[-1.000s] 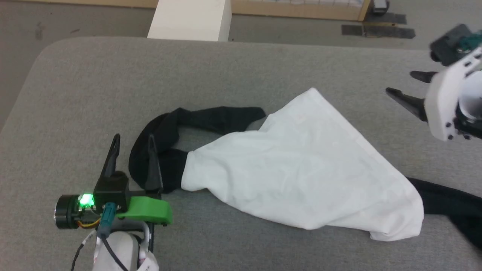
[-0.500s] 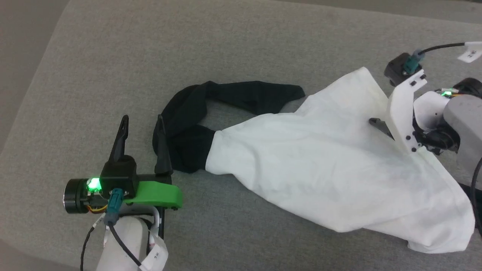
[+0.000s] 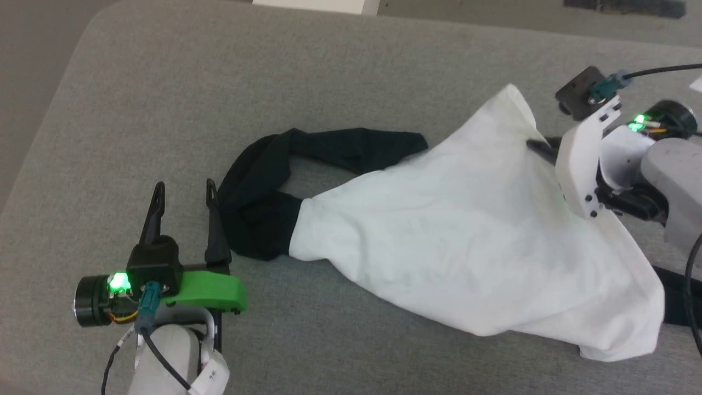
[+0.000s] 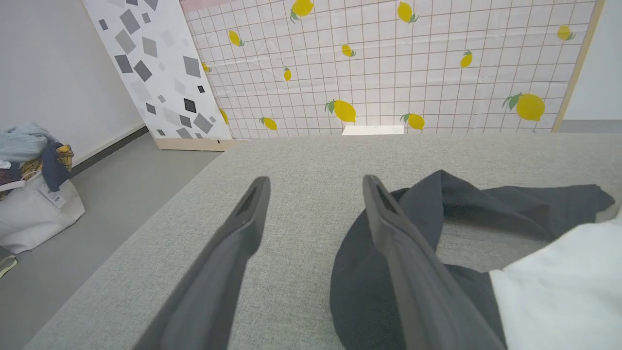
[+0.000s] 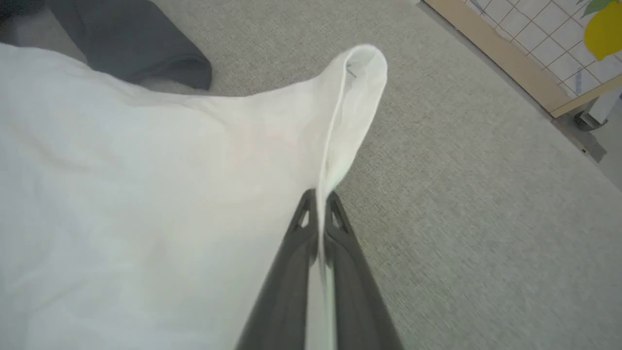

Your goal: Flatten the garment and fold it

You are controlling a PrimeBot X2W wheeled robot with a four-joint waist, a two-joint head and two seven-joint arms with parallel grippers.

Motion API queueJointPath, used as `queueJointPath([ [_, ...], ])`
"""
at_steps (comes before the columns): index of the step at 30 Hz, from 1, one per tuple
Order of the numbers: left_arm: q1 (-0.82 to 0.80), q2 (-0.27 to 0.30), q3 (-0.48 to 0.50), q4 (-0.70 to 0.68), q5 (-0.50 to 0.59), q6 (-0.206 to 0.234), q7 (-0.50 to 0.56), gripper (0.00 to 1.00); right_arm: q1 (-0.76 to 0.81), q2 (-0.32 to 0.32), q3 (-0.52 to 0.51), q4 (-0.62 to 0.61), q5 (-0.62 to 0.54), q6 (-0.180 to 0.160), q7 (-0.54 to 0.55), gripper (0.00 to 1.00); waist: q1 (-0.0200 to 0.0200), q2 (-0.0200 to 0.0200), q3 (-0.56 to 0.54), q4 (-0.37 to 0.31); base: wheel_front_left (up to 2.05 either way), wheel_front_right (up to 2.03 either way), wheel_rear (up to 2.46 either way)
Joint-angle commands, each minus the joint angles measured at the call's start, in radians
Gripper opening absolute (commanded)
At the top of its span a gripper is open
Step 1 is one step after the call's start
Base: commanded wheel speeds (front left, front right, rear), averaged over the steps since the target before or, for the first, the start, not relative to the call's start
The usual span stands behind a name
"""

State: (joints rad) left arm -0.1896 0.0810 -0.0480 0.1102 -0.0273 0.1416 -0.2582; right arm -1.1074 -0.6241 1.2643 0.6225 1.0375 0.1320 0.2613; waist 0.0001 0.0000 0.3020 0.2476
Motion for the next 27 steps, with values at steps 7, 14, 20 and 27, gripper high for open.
queueJointPath([
  [7, 0.046, 0.012, 0.014, -0.007, 0.003, -0.006, -0.004, 1.00, -0.080, -0.100, -0.007, -0.125, 0.020, -0.001, -0.146, 0.00, -0.0001, 0.0000, -0.096, -0.073, 0.00, 0.00, 0.00],
  [14, 0.031, 0.001, 0.001, -0.030, 0.002, -0.008, -0.004, 1.00, -0.193, -0.186, -0.037, -0.118, -0.001, -0.001, -0.161, 0.00, -0.0001, 0.0000, -0.046, -0.055, 0.00, 0.00, 0.00],
  [20, 0.005, -0.011, -0.008, -0.044, -0.005, -0.001, -0.004, 1.00, -0.228, -0.199, -0.062, 0.038, -0.045, -0.001, -0.142, 0.00, -0.0001, 0.0000, 0.020, -0.031, 0.00, 0.00, 0.00],
  [27, -0.039, -0.023, -0.036, -0.052, -0.013, 0.003, -0.004, 1.00, -0.143, -0.158, -0.074, 0.299, -0.061, -0.001, -0.136, 0.00, -0.0001, 0.0000, 0.094, -0.004, 0.00, 0.00, 0.00],
])
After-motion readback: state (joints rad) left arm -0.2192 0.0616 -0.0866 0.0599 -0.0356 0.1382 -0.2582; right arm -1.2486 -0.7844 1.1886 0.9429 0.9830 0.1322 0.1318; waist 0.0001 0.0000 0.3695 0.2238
